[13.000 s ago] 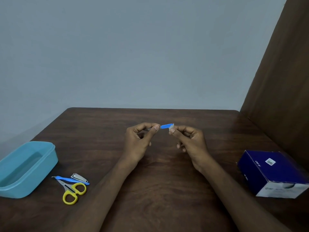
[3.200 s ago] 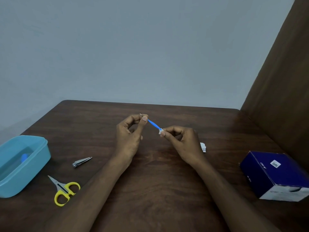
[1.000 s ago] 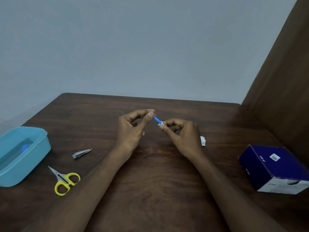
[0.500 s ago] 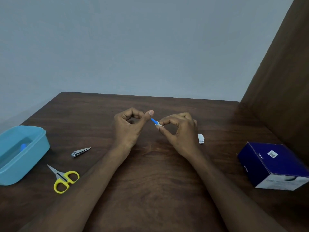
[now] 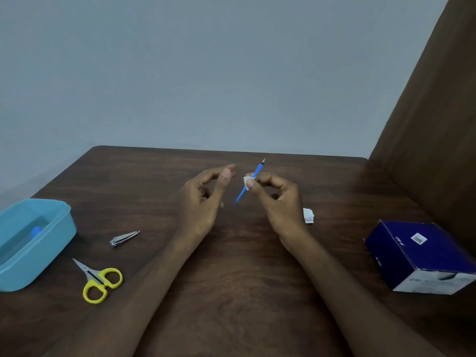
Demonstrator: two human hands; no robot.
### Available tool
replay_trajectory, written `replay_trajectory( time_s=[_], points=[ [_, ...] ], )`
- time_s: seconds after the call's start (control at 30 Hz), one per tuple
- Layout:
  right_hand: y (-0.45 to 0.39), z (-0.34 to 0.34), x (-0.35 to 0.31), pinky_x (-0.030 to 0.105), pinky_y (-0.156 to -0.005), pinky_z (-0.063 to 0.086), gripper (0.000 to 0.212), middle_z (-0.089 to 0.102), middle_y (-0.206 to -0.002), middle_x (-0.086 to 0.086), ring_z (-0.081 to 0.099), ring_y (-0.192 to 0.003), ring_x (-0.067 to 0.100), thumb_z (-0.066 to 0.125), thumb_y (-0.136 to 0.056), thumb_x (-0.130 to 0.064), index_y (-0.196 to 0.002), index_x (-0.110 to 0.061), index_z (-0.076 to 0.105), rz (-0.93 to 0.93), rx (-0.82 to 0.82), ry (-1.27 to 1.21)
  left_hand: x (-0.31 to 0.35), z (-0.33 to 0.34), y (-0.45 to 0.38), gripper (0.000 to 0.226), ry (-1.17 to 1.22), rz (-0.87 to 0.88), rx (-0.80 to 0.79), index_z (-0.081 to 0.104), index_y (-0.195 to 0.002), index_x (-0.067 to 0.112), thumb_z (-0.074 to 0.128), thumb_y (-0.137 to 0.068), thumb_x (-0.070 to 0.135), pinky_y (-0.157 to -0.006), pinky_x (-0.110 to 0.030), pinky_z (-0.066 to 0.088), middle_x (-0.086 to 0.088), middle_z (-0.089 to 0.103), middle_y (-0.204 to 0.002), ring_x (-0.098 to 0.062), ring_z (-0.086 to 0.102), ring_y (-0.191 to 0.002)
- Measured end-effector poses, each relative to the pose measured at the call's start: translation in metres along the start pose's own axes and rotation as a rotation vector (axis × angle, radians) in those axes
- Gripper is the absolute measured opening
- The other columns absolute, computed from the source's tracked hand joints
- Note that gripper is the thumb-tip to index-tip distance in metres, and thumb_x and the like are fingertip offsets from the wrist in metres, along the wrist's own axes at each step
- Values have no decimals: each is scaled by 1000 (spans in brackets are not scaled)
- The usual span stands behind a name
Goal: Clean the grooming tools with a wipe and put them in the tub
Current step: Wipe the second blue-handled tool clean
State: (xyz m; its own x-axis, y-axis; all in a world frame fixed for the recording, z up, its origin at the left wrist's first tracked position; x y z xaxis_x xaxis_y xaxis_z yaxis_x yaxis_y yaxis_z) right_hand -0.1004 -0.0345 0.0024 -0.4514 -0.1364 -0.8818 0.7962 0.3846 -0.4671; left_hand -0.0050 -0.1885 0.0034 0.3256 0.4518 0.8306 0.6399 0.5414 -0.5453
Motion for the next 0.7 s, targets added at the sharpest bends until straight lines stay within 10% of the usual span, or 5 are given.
replay_trajectory(
  time_s=[0.2,0.7],
  points=[
    [-4,0,1,26,-84,48,12,77,-88,-5,64,-86,6,79,-96,-23,-95,-12,83,149,104,-248,4,6,9,22,-187,-39,-253,84,-100,32,65,-106,42,-54,-31,53,14,78,-71,-13,66,-46],
    [1,7,4,19,-82,49,16,76,-86,-5,64,-84,6,77,-98,-26,-95,-11,82,176,-72,-144,-2,4,8,20,-361,-48,-154,78,-75,35,91,-79,50,-67,-30,56,22,77,-76,4,71,-71]
  ],
)
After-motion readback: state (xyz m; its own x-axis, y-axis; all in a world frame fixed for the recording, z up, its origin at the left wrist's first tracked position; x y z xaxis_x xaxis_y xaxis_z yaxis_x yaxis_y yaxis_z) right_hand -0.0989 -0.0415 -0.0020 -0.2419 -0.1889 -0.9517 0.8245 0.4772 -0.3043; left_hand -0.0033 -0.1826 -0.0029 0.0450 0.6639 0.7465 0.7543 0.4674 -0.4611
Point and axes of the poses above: each hand's wrist, its own y-axis away from the middle knuckle, its own z-axis out of the palm, x = y × z, the point moved 1 cm from there along -y, towards the middle knuckle
